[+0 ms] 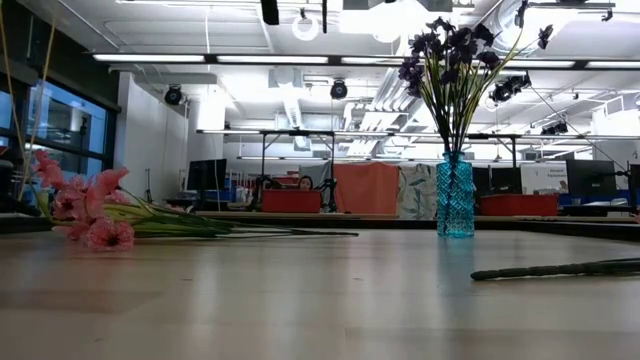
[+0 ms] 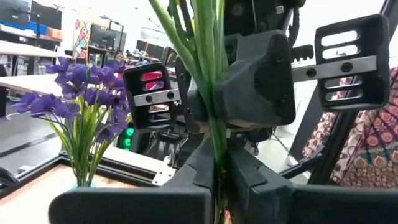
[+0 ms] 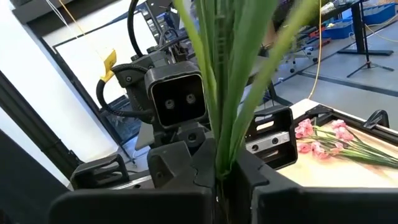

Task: Sort flowers into vase by color
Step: Put the violet flowers into the blue vase

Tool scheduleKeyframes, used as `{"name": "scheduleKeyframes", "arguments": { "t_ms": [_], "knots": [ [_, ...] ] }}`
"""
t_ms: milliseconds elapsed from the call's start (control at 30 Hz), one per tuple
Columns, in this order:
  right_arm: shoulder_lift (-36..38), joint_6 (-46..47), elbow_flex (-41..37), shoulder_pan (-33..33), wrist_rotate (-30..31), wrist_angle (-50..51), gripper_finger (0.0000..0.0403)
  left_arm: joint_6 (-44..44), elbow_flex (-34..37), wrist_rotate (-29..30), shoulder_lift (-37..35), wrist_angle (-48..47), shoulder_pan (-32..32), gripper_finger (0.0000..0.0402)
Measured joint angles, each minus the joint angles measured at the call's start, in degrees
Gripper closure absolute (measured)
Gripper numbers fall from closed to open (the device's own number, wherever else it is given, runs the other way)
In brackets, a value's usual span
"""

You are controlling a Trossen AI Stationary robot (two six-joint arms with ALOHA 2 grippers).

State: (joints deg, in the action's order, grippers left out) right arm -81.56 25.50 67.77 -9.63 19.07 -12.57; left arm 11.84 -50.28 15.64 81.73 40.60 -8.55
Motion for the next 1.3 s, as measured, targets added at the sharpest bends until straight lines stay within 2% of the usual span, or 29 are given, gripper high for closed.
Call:
{"name": "scheduleKeyframes", "arguments": {
  "t_ms": [100,233,367,467,567,633,733,800,900,1000,1067,1167,1300],
  "knots": [
    [0.0,0.0,0.0,0.0,-0.1,0.2,0.0395,0.1,0.0,-0.8,0.0,-0.2,0.0,0.0385],
    [0.9,-1.3,0.0,-0.1,-0.3,2.2,0.0398,-0.1,0.0,-5.5,-1.2,-3.9,0.1,0.0354],
    [4.5,-3.2,0.0,0.0,0.5,7.5,0.0400,-2.0,0.0,-6.1,-5.9,-16.9,0.0,0.0310],
    [7.9,-4.8,0.0,-0.4,1.8,13.3,0.0401,-3.8,0.0,-4.3,-10.9,-28.4,0.0,0.0278],
    [10.9,-4.7,0.0,-2.2,3.4,21.9,0.0401,-3.7,0.0,-2.8,-15.9,-39.7,0.0,0.0255],
    [12.1,-3.4,0.1,-4.2,5.4,28.8,0.0402,-1.9,1.5,-2.6,-18.7,-42.7,0.0,0.0246],
    [12.5,1.3,-0.7,-8.2,9.4,39.5,0.0402,2.1,6.4,-2.6,-22.8,-39.7,-0.1,0.0242],
    [12.5,6.0,-3.8,-11.5,10.7,42.4,0.0402,5.3,10.7,-1.9,-25.3,-35.1,-0.5,0.0241],
    [12.4,12.9,-11.9,-16.4,10.7,39.8,0.0402,10.5,16.8,0.4,-27.6,-26.8,-1.1,0.0241],
    [12.4,14.8,-20.2,-19.9,11.7,30.8,0.0402,12.4,20.6,2.1,-28.7,-19.1,-1.6,0.0241],
    [12.3,9.4,-24.0,-20.5,14.8,23.7,0.0402,12.0,21.4,3.6,-28.8,-16.6,-1.7,0.0241],
    [12.6,-8.0,-26.1,-17.8,18.4,16.6,0.0402,8.6,21.2,5.8,-28.7,-16.3,-1.7,0.0241],
    [14.1,-21.6,-25.6,-9.6,16.4,15.3,0.0403,5.0,20.5,7.1,-28.8,-16.1,-1.6,0.0241]
  ]
}}
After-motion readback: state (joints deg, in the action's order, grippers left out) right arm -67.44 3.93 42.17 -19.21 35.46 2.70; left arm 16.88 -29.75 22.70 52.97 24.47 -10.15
